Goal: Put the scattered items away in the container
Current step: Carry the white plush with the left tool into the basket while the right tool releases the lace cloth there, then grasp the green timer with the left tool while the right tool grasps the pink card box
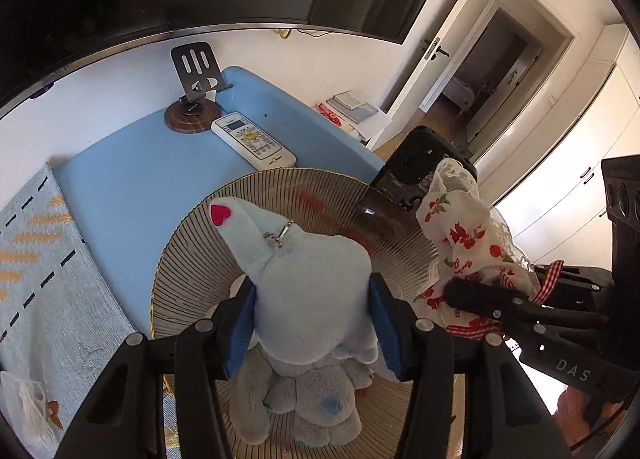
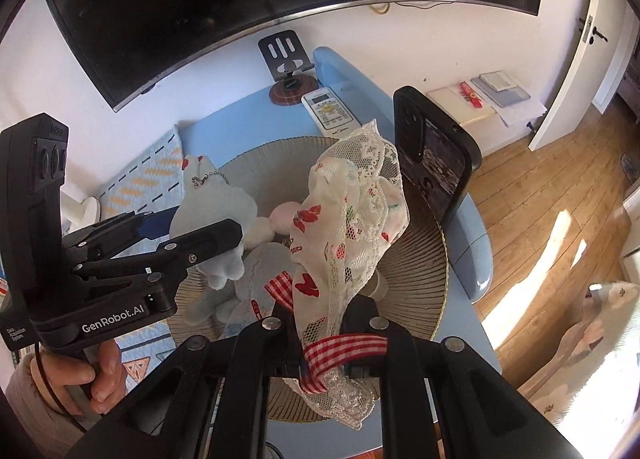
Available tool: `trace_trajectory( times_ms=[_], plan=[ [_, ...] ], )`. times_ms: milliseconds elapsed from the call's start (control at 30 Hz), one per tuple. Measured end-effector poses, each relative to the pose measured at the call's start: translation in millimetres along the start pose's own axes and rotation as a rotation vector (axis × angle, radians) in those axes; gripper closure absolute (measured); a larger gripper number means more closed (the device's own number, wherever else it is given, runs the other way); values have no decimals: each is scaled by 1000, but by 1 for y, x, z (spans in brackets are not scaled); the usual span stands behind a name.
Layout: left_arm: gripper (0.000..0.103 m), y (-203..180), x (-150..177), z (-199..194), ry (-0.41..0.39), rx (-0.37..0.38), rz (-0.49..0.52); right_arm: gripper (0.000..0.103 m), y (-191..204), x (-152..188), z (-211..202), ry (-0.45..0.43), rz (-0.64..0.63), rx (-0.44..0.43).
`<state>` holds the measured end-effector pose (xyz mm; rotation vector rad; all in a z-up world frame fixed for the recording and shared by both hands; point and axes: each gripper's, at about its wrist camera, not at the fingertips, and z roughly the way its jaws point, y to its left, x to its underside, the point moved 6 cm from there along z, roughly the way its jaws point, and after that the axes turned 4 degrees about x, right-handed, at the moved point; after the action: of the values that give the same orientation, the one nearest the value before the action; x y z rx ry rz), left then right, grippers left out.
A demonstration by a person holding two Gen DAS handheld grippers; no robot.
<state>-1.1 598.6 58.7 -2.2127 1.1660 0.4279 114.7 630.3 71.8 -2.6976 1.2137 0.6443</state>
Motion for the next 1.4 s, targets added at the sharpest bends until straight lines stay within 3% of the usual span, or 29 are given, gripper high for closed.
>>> trace_trajectory(
  times_ms=[133, 233, 333, 400, 467, 500, 600, 667, 833, 967, 1067, 1167, 1267, 1400],
  plan=[
    [54, 2, 11, 9, 49, -93, 108, 91, 6, -7, 24, 46, -76, 22],
    [53, 0, 15, 11, 56, -53, 125, 91, 6, -13, 41, 92, -89, 23],
    [50, 5, 15, 8, 36, 10, 71, 90, 8, -17, 51, 130, -83, -21],
    [44, 9, 16, 5, 30, 24, 52, 90, 12, -21, 54, 130, -100, -9],
    [31, 12, 19, 0, 27, 25, 40, 89, 18, -25, 56, 125, -122, 0],
    [31, 12, 22, -4, 24, 34, 37, 89, 20, -26, 56, 128, -126, 1],
    [31, 14, 29, -18, 14, 54, 19, 72, 25, -26, 58, 147, -130, 1],
    [31, 14, 35, -30, 1, 72, -8, 50, 27, -25, 54, 143, -129, 12],
    [31, 15, 62, -77, -62, 72, -79, 45, 34, -26, 21, 48, -125, 35],
    [31, 37, 102, -130, -120, -8, -160, 38, 63, -21, -28, -86, -138, -4],
    [31, 76, 140, -169, -142, -83, -282, 26, 109, -8, -48, -109, -146, -156],
    [31, 123, 182, -209, -168, -154, -421, 26, 173, 14, -41, -23, -184, -313],
    [31, 171, 226, -249, -205, -240, -549, 26, 239, 48, -24, 121, -227, -421],
    [31, 227, 290, -304, -225, -393, -665, 26, 310, 96, -11, 247, -324, -444]
  ],
)
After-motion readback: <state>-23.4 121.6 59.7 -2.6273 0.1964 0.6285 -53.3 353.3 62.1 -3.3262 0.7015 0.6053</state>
